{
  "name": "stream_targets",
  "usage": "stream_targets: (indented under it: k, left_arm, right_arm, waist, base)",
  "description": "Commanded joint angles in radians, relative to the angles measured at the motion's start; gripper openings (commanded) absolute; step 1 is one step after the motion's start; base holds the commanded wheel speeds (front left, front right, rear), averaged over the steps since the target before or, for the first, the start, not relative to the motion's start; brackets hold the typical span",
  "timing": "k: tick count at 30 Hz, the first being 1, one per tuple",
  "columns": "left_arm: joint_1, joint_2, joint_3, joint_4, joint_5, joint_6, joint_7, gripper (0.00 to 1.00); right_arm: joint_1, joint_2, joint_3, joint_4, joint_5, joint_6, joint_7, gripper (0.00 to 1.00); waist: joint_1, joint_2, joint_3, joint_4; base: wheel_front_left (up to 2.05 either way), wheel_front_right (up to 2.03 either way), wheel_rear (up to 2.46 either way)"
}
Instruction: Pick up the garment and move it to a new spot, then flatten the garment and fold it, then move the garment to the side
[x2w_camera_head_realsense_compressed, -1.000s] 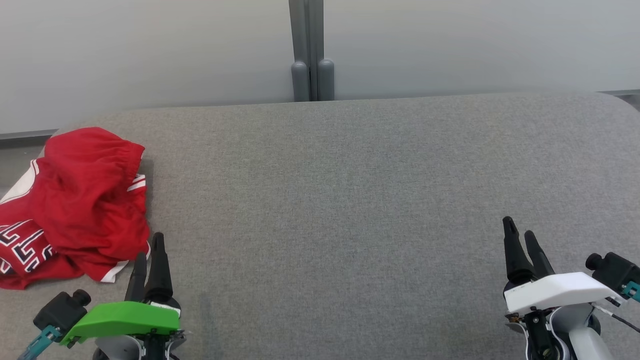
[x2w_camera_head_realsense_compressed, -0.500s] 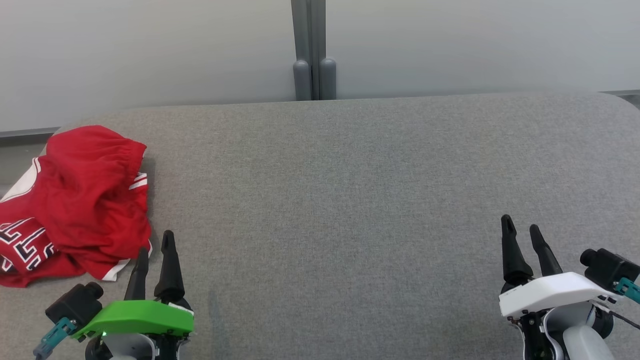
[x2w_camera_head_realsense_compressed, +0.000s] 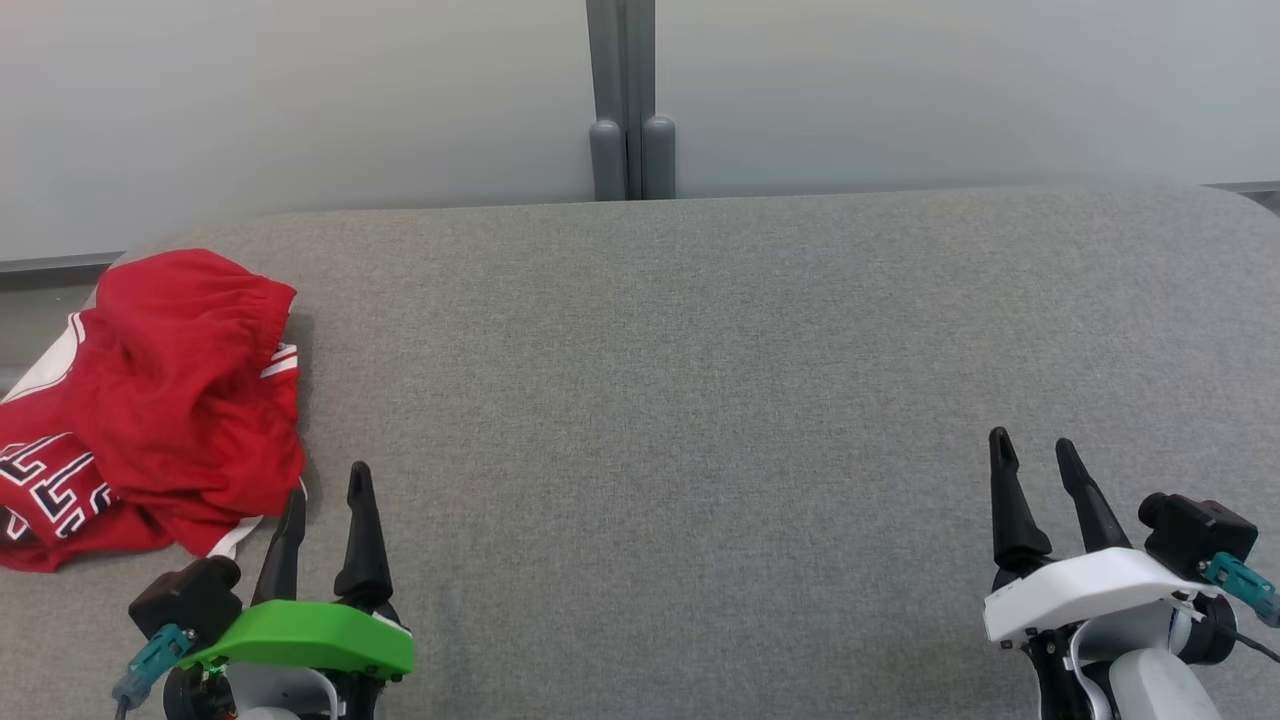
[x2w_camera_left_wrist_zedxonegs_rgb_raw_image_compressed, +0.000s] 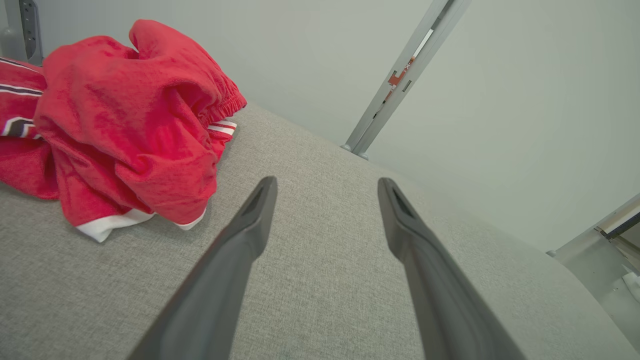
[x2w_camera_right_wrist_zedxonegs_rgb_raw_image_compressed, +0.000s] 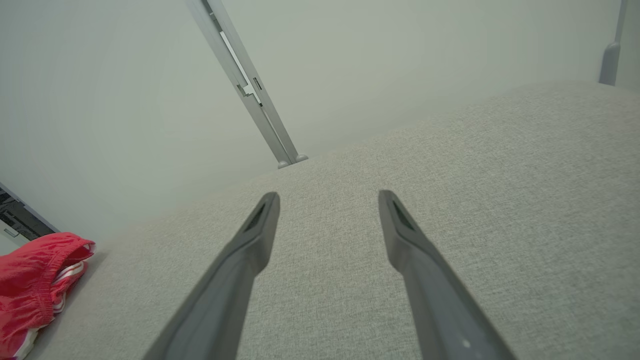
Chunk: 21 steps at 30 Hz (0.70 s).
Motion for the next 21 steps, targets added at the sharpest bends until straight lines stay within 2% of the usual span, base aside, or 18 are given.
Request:
stream_targets:
  k: [1,21]
  left_arm:
    - [-0.02,0.008,-0.004,-0.005,0.033,0.007,-0.009,1.0]
    - [-0.025,0.01,-0.024,0.003,0.192,0.016,-0.052,1.0]
  right_arm:
    - [-0.001,-0.006,0.002,-0.012,-0.029,0.0,-0.011,1.0]
    - [0.0,-0.007,0.016,-0.007,-0.202,0.0,-0.055,1.0]
  waist:
    - [0.0,0.0,0.0,0.0]
    - [0.0,0.0,0.001,0.003]
  base:
    - [0.0,0.0,0.0]
    - [0.0,0.0,0.0]
